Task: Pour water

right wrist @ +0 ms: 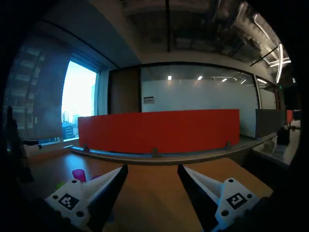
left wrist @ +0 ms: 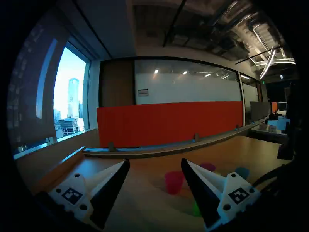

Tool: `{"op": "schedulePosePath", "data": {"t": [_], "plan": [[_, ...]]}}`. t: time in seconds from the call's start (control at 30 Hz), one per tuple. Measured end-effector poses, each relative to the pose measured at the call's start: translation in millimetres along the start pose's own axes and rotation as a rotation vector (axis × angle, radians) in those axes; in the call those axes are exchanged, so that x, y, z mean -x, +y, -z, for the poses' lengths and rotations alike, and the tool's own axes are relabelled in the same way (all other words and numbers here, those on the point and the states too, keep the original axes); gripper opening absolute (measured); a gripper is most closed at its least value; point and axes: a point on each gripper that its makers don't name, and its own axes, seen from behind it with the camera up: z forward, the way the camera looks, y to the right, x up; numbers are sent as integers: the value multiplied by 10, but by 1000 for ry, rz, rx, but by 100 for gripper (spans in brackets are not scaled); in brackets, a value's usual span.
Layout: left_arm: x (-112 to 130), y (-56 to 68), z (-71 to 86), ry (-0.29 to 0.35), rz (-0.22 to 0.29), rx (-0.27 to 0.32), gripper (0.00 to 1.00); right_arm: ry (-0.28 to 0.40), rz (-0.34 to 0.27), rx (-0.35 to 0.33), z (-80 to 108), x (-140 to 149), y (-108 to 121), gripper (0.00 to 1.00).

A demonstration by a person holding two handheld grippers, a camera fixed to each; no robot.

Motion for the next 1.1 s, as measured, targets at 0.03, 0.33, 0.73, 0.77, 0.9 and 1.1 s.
{"op": "schedulePosePath", "data": {"t": [0.03,0.33,0.73,0.77,0.9,1.1], "plan": [[-52,22,-5,-1,-2,12,98,-3,2,-10,-8,-52,-26,100],[-456,173,-57,-10,-15,106,99,-11,28,-87,-55,-521,-247,99],[-865,184,-83,-10,-44,162,99,3,62,-162,-107,-1065,-442,99],[-903,194,-80,-8,-50,172,99,3,66,-171,-109,-1101,-469,100],[-982,261,-68,-7,-75,219,99,-13,96,-220,-104,-1120,-606,99],[-961,409,-38,-23,-95,316,99,-57,122,-306,-92,-1044,-831,100]]}}
